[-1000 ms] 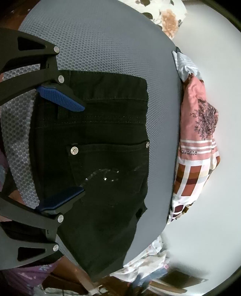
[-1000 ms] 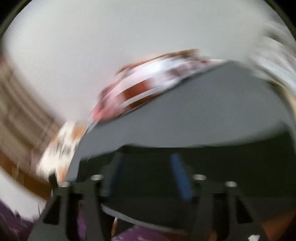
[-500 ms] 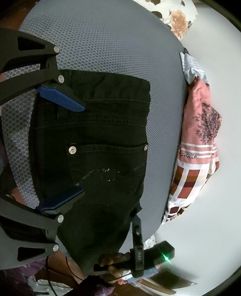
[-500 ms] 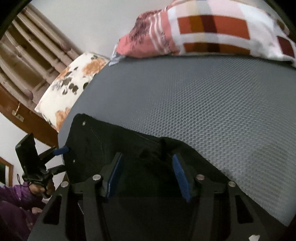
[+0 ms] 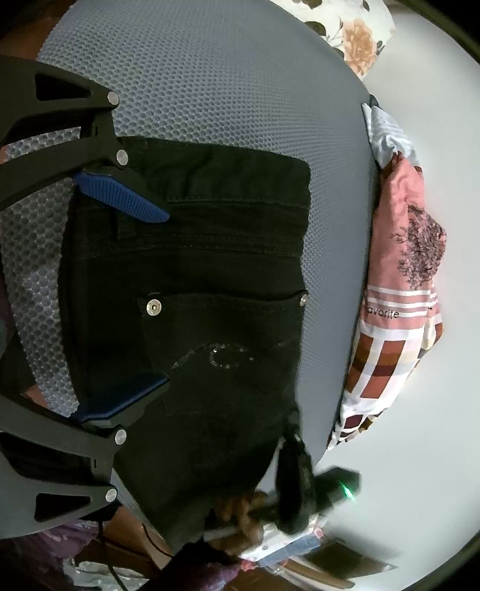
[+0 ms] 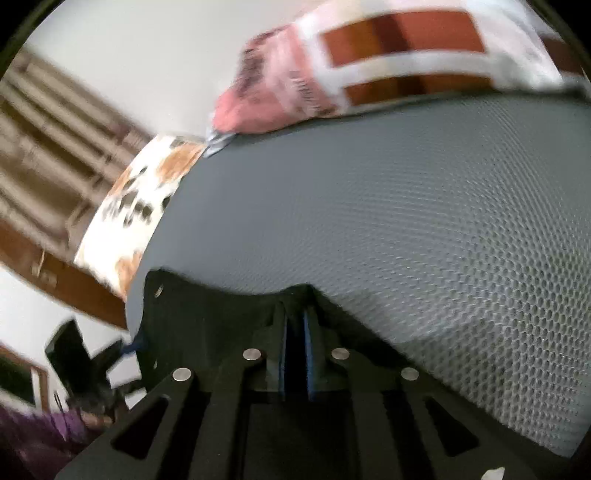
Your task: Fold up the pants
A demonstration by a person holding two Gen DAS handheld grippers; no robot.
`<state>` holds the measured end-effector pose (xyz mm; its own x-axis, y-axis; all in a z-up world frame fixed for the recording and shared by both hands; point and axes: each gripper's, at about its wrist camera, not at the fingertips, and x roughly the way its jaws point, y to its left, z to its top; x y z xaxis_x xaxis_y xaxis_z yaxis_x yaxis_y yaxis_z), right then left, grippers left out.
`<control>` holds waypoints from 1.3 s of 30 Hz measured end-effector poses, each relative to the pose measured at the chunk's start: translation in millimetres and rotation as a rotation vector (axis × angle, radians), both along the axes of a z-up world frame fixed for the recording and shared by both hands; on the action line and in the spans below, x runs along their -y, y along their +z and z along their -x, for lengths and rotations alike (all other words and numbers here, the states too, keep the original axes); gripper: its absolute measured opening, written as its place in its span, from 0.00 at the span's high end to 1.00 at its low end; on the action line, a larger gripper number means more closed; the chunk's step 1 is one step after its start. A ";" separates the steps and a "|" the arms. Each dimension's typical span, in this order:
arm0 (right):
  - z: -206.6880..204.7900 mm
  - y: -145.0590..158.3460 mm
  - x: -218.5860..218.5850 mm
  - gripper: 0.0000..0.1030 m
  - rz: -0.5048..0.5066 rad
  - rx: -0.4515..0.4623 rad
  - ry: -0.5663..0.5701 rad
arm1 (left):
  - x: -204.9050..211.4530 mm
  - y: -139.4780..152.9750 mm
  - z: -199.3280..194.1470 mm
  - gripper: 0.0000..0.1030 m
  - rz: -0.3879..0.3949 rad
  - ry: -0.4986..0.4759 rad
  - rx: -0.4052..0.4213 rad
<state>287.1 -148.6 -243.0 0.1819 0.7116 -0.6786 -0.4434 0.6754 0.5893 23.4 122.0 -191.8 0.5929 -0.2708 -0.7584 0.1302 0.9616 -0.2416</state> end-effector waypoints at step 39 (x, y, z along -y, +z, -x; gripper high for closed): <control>327.7 -46.9 441.5 0.46 -0.503 -0.080 -1.251 | 3.3 15.7 4.0 0.17 -0.045 0.011 0.001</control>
